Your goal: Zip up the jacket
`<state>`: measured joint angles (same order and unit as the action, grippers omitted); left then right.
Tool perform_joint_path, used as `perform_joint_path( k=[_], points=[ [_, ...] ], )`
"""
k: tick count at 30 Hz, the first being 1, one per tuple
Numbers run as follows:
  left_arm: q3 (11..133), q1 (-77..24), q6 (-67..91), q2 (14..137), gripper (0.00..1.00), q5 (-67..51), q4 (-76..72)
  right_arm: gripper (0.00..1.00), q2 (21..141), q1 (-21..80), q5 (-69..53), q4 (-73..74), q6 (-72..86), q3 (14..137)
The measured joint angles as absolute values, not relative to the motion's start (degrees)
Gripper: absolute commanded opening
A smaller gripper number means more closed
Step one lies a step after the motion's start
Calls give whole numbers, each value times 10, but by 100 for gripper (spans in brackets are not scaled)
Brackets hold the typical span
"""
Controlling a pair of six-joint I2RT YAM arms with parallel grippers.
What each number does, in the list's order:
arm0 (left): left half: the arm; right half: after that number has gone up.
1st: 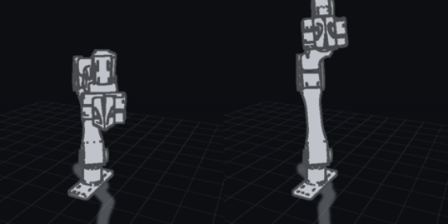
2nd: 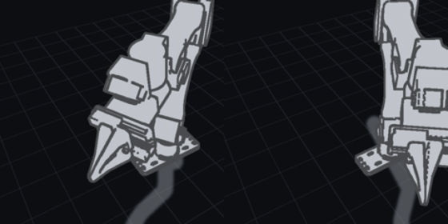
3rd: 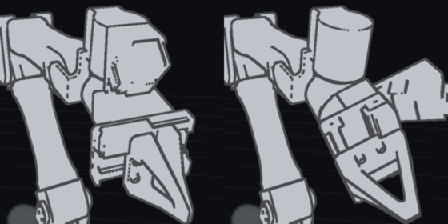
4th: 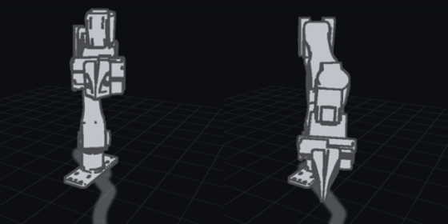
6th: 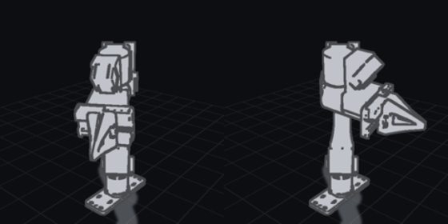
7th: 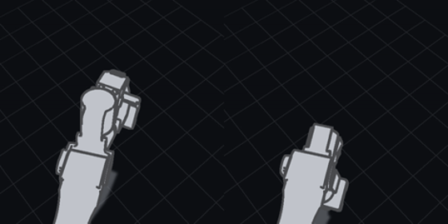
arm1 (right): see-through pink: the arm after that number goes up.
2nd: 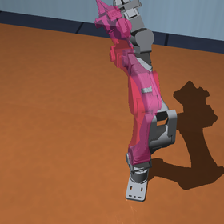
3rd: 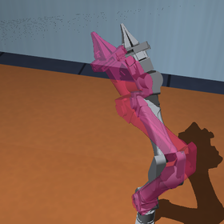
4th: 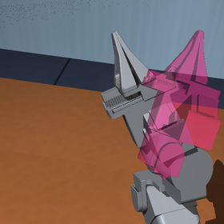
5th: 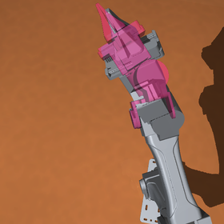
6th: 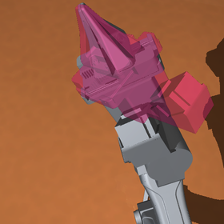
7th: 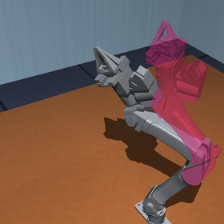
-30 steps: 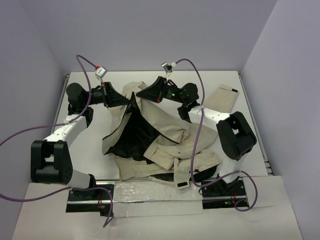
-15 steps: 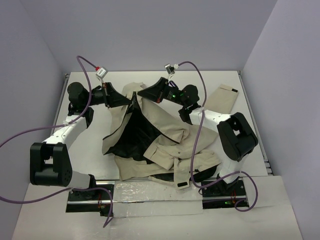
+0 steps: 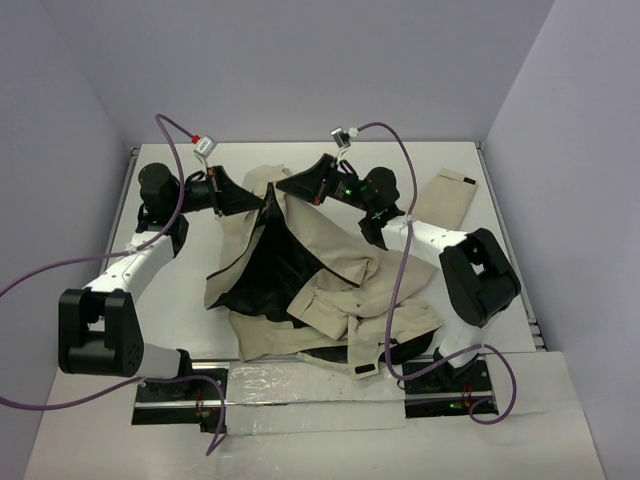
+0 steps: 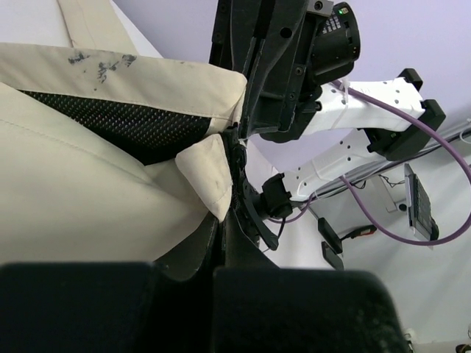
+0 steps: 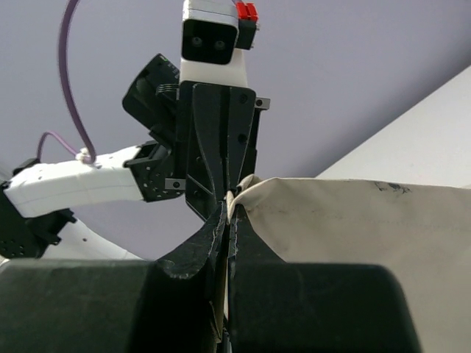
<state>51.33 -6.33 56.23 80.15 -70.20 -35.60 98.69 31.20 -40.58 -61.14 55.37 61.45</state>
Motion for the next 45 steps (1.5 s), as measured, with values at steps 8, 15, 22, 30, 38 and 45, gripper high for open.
perform_joint_path(
  k=[8, 15, 22, 30, 38, 45],
  points=[
    [555, -61, 493, 800, 41, -689, -221, 0, 981, 310, -411, -525, 500, 644],
    [566, -19, 516, 805, 75, -699, -184, 0, 965, 298, -405, -474, 444, 669],
    [607, 19, 536, 785, 71, -682, -139, 0, 960, 297, -395, -443, 417, 672],
    [589, 8, 596, 708, 78, -662, -154, 0, 952, 297, -390, -409, 389, 678],
    [582, -31, 618, 741, 77, -662, -161, 0, 952, 297, -393, -396, 384, 693],
    [582, -30, 662, 805, 73, -667, -213, 0, 950, 297, -395, -380, 378, 695]
  ],
)
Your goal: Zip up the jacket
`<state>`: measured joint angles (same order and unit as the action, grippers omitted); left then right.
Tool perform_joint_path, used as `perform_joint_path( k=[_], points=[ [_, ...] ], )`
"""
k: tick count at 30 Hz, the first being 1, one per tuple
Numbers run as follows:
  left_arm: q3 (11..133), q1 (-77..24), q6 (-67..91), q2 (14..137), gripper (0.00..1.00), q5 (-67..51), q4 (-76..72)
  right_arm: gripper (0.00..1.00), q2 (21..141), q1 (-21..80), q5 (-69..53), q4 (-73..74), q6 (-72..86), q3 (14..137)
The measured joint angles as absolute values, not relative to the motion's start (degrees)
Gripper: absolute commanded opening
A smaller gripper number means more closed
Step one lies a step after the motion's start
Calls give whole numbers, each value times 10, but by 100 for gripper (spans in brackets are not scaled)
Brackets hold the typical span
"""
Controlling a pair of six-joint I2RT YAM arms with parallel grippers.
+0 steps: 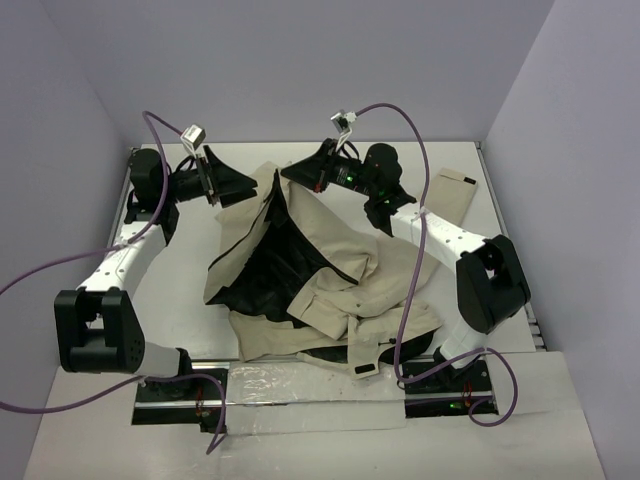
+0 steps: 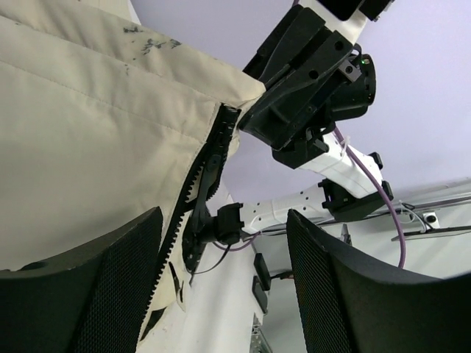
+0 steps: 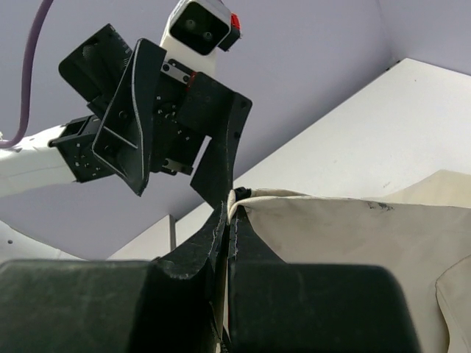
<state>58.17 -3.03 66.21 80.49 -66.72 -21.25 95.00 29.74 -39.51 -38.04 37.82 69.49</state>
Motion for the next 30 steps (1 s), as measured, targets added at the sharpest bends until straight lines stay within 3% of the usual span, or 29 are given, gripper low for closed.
perform_joint_path(
  k=[14, 22, 30],
  points=[
    [528, -46, 821, 824, 66, -682, -427, 0, 950, 297, -400, -349, 370, 725],
    [510, -56, 988, 888, 63, -677, -654, 0, 950, 297, -401, -345, 365, 743],
    [506, -57, 1060, 906, 60, -672, -720, 0, 950, 297, -401, -340, 364, 747]
  ],
)
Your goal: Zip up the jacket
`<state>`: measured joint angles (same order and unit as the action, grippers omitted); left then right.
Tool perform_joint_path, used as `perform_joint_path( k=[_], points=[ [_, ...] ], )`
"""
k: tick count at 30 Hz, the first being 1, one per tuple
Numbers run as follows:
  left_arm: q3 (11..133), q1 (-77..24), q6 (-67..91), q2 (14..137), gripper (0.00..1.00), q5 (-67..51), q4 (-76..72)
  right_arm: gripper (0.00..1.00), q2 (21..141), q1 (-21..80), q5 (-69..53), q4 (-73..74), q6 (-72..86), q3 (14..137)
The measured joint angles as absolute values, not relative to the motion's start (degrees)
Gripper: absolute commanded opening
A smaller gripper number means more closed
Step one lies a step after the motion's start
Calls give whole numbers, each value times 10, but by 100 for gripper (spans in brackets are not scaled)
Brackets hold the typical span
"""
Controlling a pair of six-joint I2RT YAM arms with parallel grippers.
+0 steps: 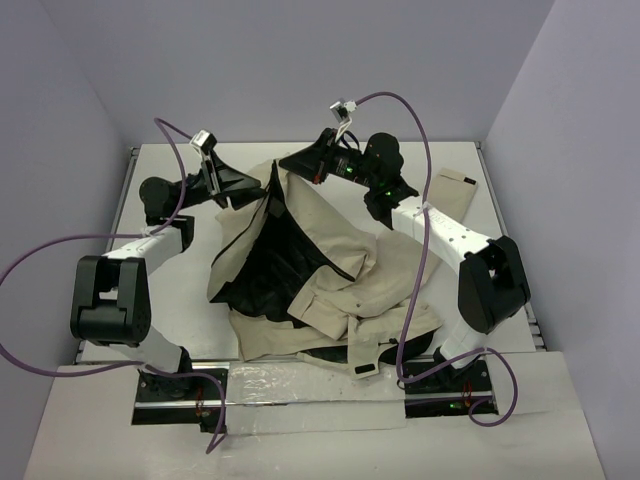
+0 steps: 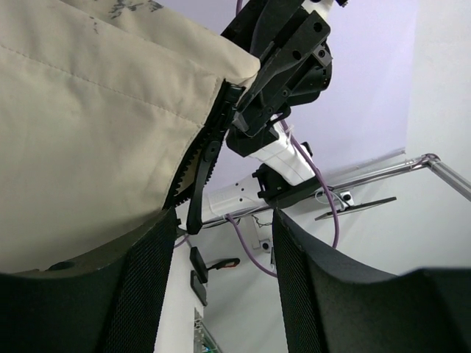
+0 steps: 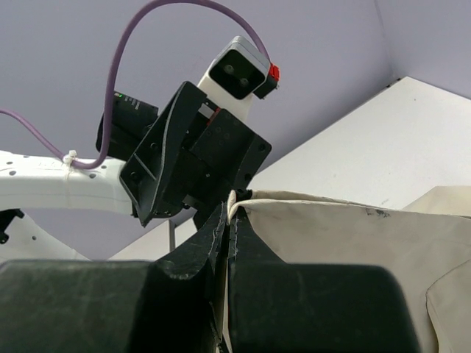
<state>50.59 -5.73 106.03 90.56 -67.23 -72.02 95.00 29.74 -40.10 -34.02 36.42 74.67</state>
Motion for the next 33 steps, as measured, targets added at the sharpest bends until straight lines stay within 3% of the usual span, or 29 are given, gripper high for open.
perform_joint_path(
  k=[15, 22, 26, 33],
  points=[
    [506, -82, 1119, 936, 49, -648, -740, 0, 950, 297, -401, -330, 360, 747],
    [506, -83, 1120, 936, 31, -644, -741, 0, 950, 297, -401, -328, 359, 750],
    [506, -83, 1120, 936, 0, -642, -741, 0, 950, 298, -401, -325, 356, 752],
    [507, -86, 1116, 937, 0, -636, -742, 0, 950, 298, -399, -322, 349, 754]
  ],
)
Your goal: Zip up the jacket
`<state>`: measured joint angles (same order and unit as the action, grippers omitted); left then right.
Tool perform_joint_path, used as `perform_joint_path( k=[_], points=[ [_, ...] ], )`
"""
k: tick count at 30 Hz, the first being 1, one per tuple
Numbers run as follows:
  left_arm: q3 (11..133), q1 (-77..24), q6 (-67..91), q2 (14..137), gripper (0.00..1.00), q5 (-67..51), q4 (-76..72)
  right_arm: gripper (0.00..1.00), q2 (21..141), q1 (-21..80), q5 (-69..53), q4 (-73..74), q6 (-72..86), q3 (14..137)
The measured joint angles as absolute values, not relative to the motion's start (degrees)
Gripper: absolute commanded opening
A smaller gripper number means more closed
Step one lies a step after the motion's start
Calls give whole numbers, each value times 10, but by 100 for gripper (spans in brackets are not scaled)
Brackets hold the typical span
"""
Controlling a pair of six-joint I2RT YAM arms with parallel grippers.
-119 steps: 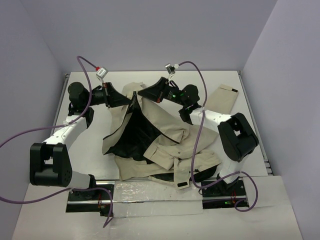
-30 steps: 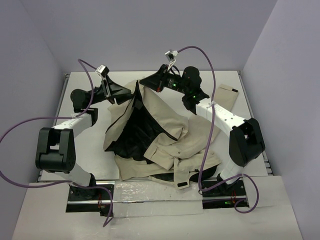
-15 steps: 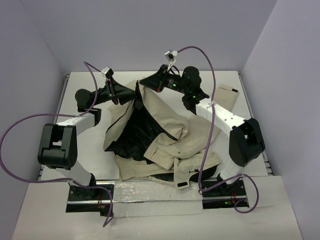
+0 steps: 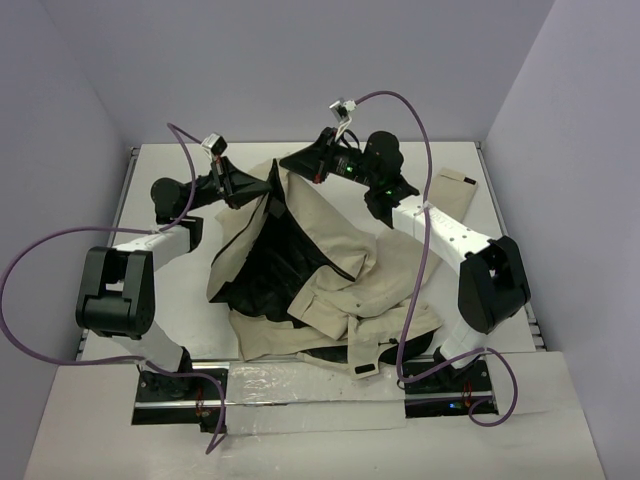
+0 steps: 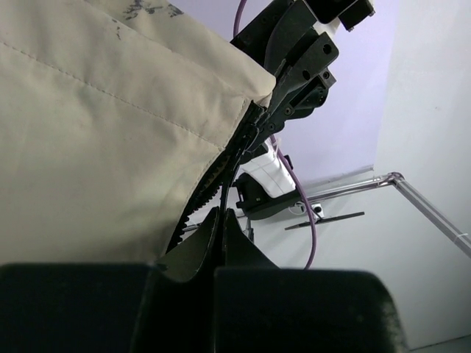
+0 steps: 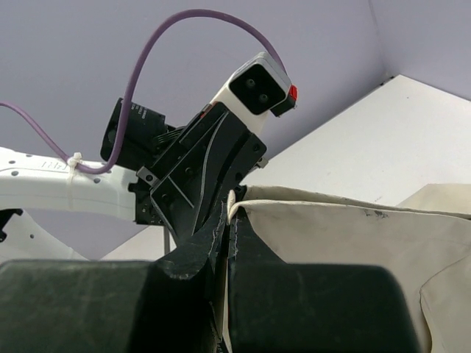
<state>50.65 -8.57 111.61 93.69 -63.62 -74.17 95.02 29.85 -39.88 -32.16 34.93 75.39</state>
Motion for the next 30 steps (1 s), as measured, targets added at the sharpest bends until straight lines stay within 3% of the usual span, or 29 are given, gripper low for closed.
perform_joint_path(
  k=[7, 18, 30],
  points=[
    [505, -92, 1083, 933, 0, -611, -737, 0, 950, 308, -360, -275, 317, 786],
    [502, -104, 963, 872, 0, -557, -584, 0, 960, 370, -128, -208, 217, 879],
    [498, -115, 828, 853, 0, -528, -407, 0, 1130, 349, -23, -43, 141, 1255]
  ],
)
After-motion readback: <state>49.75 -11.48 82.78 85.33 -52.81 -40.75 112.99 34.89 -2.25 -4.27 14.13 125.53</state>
